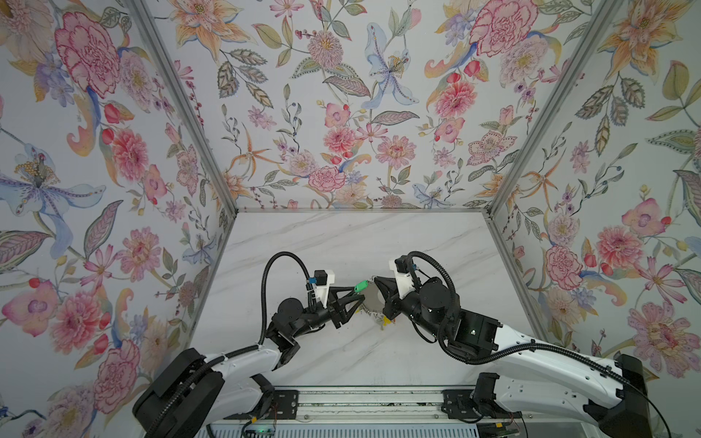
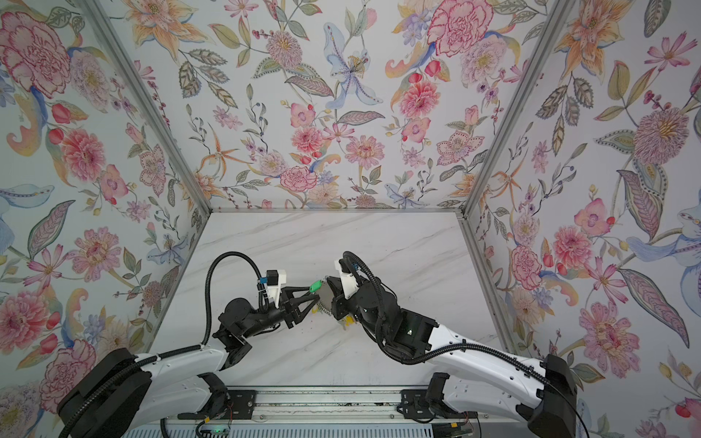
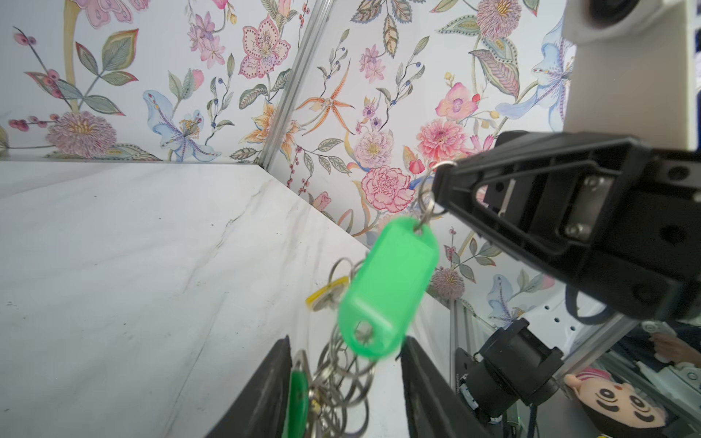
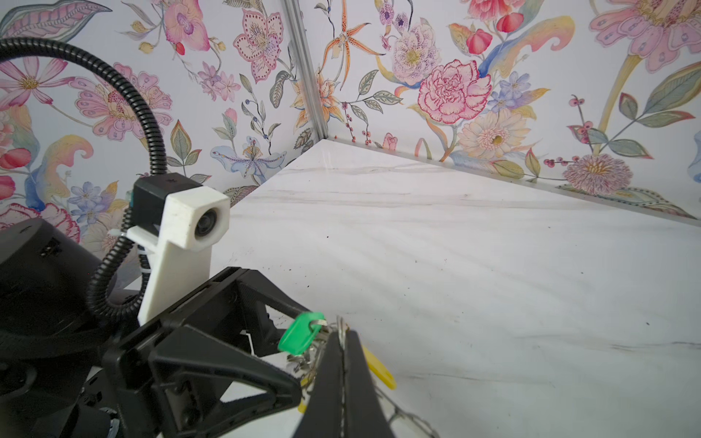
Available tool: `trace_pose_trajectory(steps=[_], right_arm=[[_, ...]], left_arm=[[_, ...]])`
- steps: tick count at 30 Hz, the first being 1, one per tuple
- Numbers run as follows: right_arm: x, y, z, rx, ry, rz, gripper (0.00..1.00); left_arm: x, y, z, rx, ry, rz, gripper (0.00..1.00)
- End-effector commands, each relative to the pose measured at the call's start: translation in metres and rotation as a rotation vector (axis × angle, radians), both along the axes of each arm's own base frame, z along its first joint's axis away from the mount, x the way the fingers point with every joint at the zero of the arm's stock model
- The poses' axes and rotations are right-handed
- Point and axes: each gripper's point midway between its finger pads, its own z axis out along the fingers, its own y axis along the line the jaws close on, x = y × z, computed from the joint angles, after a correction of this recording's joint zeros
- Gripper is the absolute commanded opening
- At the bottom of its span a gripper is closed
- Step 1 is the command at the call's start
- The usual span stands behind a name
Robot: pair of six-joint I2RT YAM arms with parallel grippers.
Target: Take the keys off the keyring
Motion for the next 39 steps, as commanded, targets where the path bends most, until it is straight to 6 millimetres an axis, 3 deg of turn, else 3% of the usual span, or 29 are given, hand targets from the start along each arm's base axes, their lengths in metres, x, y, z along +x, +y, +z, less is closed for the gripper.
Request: trace_pose_trajectory(steps=[1,10,16,22,33,39], right_arm=[[-0.004,0.003,0.001,-0.082,0.057,0.065,0.0],[-0.014,0.003,-0.021,-0.244,0.102,0.191,0.0],[-0.027,0.004,-0.018,-0.215,0.1,0.288,0.0],[-0.034,0.01,-0.014,-0.19,0.094,0.342,0.0],[-0.032,0.014,-0.012,-0.143,0.102,0.346,0.0],[-0.035,0.019,-0.006,-0.113,0.098,0.375,0.0]], left_arm=[[0.011,0.006,0.001,0.091,-0.038,0.074,0.56],[0.013,0.017,0.036,0.093,-0.117,0.108,0.61],[0.009,0.019,0.05,0.09,-0.165,0.093,0.64],[-0.011,-0.007,0.054,0.048,-0.193,-0.126,0.59],[-0.021,-0.011,0.056,0.015,-0.201,-0.183,0.54],[-0.023,-0.009,0.048,0.016,-0.188,-0.178,0.36]])
